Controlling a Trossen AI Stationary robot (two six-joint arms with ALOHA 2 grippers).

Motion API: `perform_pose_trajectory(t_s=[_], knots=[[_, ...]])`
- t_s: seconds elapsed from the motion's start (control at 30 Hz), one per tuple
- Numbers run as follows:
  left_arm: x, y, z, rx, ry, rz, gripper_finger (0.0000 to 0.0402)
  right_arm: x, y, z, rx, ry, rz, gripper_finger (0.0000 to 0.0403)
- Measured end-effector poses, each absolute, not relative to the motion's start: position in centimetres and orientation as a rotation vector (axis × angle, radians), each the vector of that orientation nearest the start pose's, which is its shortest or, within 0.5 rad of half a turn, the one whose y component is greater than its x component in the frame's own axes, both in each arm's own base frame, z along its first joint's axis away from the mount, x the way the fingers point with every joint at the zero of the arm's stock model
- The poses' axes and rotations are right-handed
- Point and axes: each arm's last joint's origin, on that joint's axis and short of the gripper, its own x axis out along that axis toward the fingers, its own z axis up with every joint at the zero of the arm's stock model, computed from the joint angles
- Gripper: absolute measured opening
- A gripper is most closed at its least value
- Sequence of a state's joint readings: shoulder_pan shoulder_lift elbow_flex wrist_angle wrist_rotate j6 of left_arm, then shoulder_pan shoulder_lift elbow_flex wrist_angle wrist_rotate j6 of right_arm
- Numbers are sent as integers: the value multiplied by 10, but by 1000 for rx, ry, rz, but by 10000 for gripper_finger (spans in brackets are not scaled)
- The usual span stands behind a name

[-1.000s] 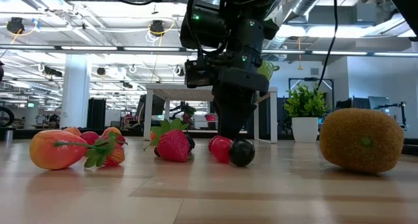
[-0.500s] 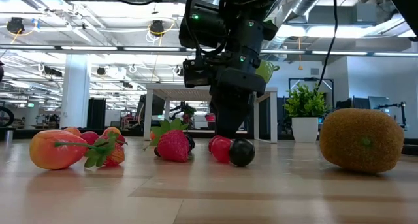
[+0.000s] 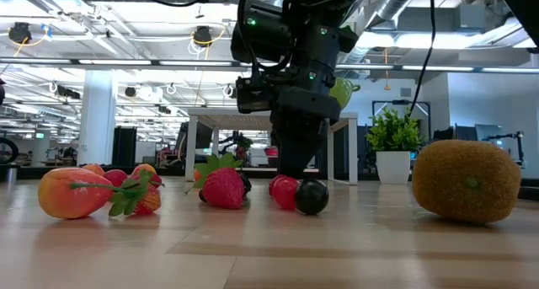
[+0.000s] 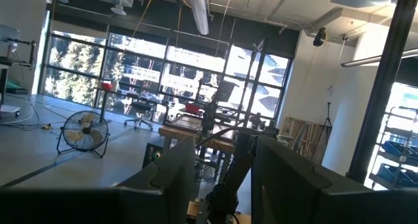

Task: Pick & Place Fruit
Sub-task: Put the black blueberry into the green strainer bowl

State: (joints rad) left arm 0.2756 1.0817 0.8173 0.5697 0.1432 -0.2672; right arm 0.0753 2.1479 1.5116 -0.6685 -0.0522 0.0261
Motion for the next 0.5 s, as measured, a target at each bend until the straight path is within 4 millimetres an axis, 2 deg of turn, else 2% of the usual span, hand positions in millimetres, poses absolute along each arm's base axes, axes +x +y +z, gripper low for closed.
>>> perform_pose_trajectory(t_s=[0.3, 0.5], knots=[[232, 61, 359, -201, -314, 91, 159, 421, 33, 135, 2, 1305, 97, 25], [232, 61, 359, -201, -314, 91, 159, 421, 33, 134, 2, 1306, 98, 49]])
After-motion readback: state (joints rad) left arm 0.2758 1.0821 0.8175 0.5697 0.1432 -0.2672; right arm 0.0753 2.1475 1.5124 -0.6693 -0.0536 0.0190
